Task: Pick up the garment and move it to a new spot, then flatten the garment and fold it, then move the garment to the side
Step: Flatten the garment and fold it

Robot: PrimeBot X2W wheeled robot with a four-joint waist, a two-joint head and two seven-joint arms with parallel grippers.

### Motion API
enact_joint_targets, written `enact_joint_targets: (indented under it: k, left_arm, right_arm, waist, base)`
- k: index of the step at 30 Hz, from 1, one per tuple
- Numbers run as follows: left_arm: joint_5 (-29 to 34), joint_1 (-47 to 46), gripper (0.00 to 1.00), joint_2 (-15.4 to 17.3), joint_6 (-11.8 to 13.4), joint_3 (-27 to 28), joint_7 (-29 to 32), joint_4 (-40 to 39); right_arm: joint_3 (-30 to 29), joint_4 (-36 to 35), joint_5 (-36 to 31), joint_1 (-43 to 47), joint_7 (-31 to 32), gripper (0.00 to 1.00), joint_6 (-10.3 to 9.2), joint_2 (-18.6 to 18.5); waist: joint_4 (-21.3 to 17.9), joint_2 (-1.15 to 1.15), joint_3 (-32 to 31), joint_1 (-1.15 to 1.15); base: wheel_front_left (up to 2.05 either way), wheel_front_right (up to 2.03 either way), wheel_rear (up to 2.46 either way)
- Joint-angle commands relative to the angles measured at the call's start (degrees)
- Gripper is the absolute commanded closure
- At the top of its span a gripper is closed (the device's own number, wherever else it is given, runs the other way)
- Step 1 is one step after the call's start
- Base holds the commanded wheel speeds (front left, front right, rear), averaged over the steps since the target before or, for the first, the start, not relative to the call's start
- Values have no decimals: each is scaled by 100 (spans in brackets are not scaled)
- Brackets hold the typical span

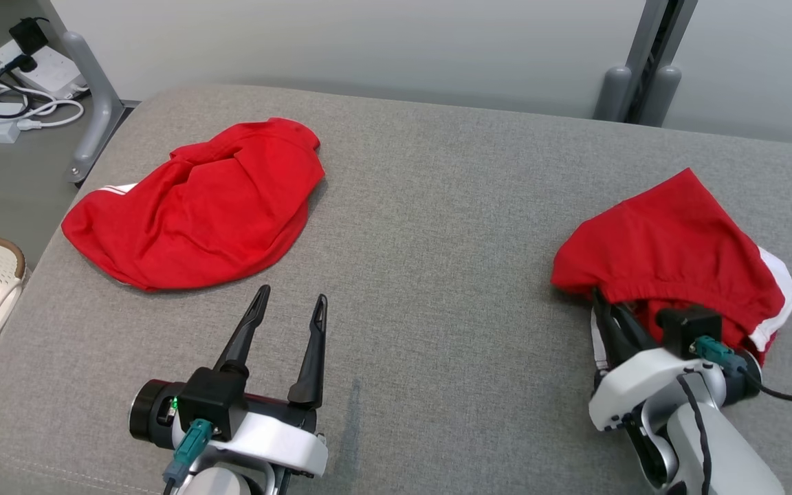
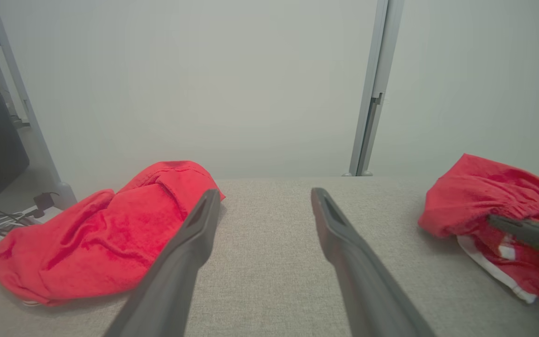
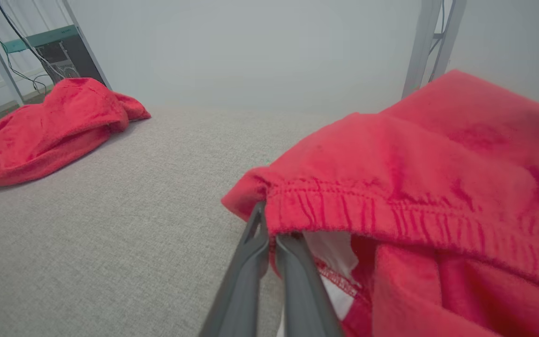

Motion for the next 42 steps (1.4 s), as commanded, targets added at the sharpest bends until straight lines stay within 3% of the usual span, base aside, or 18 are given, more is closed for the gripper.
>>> enact_joint_targets:
  k: [1, 11, 19, 22, 28, 32, 33, 34, 37, 42]
  left_arm:
    - [-29, -91, 0, 21, 41, 14, -18, 4]
    - [-62, 111, 0, 21, 46, 44, -18, 58]
    - [-101, 324, 0, 20, 63, 88, -18, 18]
    - [-121, 385, 0, 20, 65, 57, -18, 14]
    - [-106, 402, 0, 19, 51, 57, -18, 10]
    - [-59, 332, 0, 22, 24, 77, -18, 19]
    - [-54, 308, 0, 22, 16, 82, -18, 19]
    - [-45, 287, 0, 20, 16, 80, -18, 22]
    - [-40, 242, 0, 22, 16, 102, -18, 25]
    - [-48, 229, 0, 19, 11, 119, -18, 54]
  right_arm:
    - [116, -191, 83, -85, -13, 100, -2, -14]
    - [1096, -1419, 686, -727, -12, 100, -2, -56]
    - [979, -2593, 1260, -1147, -12, 100, -1, -431]
    - [1145, -2168, 1164, -894, 65, 100, -2, -890]
    - [1314, -1045, 1825, -270, 446, 100, -2, -1570]
    - [1141, -70, 2181, -93, 509, 100, -2, -1790]
    - [1027, 226, 2231, -101, 508, 92, -2, -1814]
    - [961, 492, 2231, -136, 494, 0, -2, -1825]
    - [849, 1063, 2263, -295, 432, 0, -1, -1701]
    - [896, 1378, 2482, -427, 412, 0, -2, -1481]
  waist:
    - [-14, 0, -38, 0]
    - [-225, 0, -468, 0]
    - [-499, 0, -809, 0]
    - [-597, 0, -844, 0]
    - [-830, 0, -800, 0]
    - [-994, 0, -730, 0]
    - [-1033, 0, -712, 0]
    - [-1068, 0, -696, 0]
    - [-1181, 0, -657, 0]
    - [-1401, 0, -624, 0]
  base:
    - [0, 0, 0]
    - [0, 0, 0]
    - [0, 0, 0]
    - [0, 0, 0]
    - [0, 0, 0]
    - [0, 0, 0]
    - [0, 0, 0]
    - [0, 0, 0]
    - [0, 0, 0]
    - [0, 0, 0]
